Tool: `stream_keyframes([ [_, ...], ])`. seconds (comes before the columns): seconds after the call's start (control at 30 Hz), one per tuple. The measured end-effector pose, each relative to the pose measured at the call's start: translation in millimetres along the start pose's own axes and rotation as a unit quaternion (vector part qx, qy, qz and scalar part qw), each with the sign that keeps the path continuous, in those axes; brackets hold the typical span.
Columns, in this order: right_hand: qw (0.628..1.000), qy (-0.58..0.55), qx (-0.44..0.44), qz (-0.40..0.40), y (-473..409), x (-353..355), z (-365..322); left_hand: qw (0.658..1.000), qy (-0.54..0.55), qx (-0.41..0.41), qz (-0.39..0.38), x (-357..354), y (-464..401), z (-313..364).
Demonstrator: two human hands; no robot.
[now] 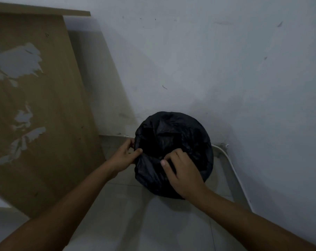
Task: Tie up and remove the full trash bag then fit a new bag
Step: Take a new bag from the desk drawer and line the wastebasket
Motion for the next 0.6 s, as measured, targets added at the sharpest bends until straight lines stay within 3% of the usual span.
stream_keyframes([
  [0.03, 0.998, -0.049, -0.019, -0.036, -5, -11, 4, 1.0, -0.009, -0.008, -0.018, -3, 3, 4],
  [0.1, 0.975, -0.076, -0.087, -0.192, 0, -56, 19, 0.999, -0.021, -0.018, -0.038, -8, 8, 10],
  [0.17, 0.906, -0.028, -0.163, -0.389, 29, -104, 39, 0.998, -0.037, -0.019, -0.037, -9, 11, 16],
  [0.2, 0.879, -0.023, -0.185, -0.439, 40, -117, 44, 0.998, -0.051, -0.018, -0.034, -9, 13, 19],
  [0.23, 0.874, -0.014, -0.187, -0.448, 43, -121, 46, 0.997, -0.064, -0.019, -0.031, -8, 14, 20],
  [0.33, 0.924, 0.114, -0.097, -0.352, 25, -105, 42, 0.996, -0.08, -0.03, -0.031, -6, 18, 22],
  [0.4, 0.963, 0.191, 0.02, -0.19, 7, -75, 21, 0.996, -0.075, -0.035, -0.031, -4, 20, 21],
  [0.47, 0.976, 0.178, 0.123, -0.026, 1, -46, -4, 0.996, -0.074, -0.037, -0.033, -1, 20, 19],
  [0.5, 0.975, 0.173, 0.136, 0.005, -1, -38, -6, 0.996, -0.076, -0.035, -0.037, 1, 20, 18],
  [0.53, 0.975, 0.184, 0.121, -0.01, -8, -40, 1, 0.996, -0.076, -0.033, -0.043, 1, 20, 17],
  [0.6, 0.961, 0.246, 0.046, -0.116, -20, -61, 31, 0.994, -0.077, -0.036, -0.065, 0, 21, 17],
])
Point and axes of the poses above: each hand's wrist, its own y-axis away from the middle knuckle, its own x-axis out of the back of the hand, z = x × y, the point moved 10 cm from there along -y, towards the middle knuckle, and after that the axes turned 4 degrees about z, right-handed, at the moved point
